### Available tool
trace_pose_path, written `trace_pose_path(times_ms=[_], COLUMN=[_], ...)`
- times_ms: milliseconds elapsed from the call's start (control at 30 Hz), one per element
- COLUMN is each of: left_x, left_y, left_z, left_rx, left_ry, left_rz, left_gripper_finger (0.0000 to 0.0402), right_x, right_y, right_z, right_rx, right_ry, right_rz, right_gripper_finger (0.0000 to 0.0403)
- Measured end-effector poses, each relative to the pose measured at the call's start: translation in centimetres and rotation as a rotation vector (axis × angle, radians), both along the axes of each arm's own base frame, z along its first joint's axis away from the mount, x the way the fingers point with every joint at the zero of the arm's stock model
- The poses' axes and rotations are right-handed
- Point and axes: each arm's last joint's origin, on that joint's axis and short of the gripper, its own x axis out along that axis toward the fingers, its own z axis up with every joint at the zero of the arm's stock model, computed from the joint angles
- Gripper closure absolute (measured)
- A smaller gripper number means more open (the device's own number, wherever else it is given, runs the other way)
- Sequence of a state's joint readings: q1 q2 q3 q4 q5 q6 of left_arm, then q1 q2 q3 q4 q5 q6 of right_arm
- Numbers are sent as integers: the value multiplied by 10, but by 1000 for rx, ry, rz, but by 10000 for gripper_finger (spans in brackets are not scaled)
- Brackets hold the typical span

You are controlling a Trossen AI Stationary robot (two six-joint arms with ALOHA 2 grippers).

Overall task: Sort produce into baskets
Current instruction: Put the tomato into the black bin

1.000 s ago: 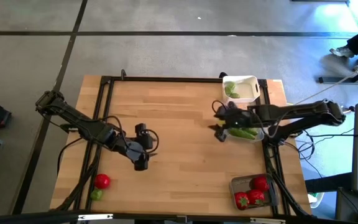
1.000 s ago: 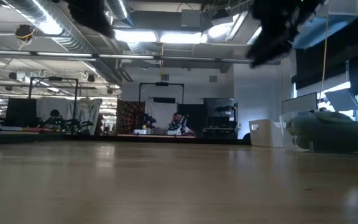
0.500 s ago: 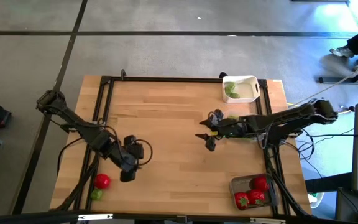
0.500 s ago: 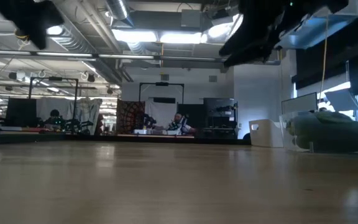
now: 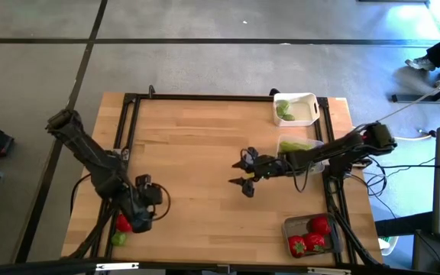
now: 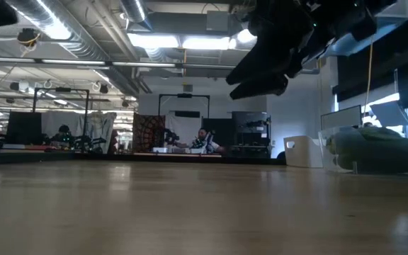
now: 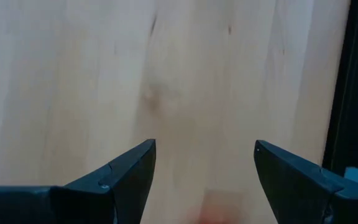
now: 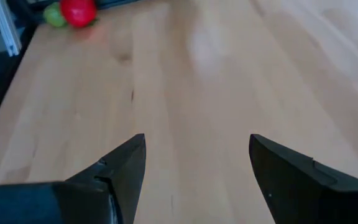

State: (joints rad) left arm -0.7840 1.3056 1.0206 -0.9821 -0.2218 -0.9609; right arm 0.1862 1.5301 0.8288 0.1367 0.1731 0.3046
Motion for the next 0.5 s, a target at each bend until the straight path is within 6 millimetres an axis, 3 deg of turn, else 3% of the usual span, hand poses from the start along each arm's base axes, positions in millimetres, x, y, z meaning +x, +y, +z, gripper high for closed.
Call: trace_pose_path(times_ms=[233, 500], left_x=[-19, -28], left_y=[-15, -30], left_z=[-1, -10], left_rx=[-10, -44], left_ry=[24, 109], left_rz=[-24, -27], left_gripper_finger=[135, 135], right_x=[1, 1], right_y=[6, 7], right_z=[-8, -8], right_rx=[-13, -14], right_ry=[27, 26], right_rz=[5, 6], right_gripper_finger=[139, 139])
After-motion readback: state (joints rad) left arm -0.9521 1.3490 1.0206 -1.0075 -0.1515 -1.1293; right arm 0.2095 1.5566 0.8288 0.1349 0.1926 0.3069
